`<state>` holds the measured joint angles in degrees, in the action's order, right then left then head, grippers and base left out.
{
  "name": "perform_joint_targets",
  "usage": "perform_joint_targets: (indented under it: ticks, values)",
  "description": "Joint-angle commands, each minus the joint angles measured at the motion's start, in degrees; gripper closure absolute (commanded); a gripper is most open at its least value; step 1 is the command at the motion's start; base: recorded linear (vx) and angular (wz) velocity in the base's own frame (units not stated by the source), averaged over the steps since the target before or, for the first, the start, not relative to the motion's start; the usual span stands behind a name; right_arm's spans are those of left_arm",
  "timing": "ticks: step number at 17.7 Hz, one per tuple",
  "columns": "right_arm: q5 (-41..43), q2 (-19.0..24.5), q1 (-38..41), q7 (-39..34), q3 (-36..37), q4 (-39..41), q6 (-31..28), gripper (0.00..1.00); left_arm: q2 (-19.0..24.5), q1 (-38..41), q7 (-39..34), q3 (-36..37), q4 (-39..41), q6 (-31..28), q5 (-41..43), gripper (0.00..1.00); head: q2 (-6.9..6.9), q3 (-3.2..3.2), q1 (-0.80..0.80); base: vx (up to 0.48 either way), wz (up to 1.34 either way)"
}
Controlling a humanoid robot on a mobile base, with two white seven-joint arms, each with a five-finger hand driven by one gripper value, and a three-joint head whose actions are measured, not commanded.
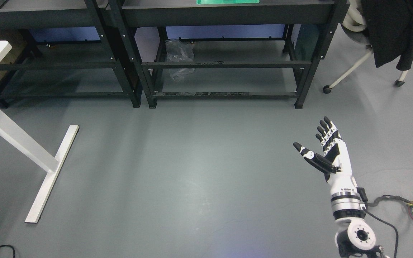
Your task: Pick pink block from left shelf to tray
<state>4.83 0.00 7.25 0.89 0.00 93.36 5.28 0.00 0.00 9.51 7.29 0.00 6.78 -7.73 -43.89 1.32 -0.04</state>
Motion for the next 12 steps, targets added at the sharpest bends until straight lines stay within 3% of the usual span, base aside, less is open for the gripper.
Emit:
perform_joint_targets:
  ticks: [1,12]
  values:
    - [0.0,-1.0,-0.04,-0.01,-1.41,-0.02,0.17,0.0,1.0,1.14,-0.01,0.0,1.0,-0.02,0.0,0.0,0.0,0.0,0.0,0.0,0.0]
    - [0.0,-1.0,-0.04,-0.01,-1.23,-0.02,0.08,0.0,1.0,1.14,-0.01,0.0,1.0,-0.02,0.0,0.0,0.0,0.0,0.0,0.0,0.0]
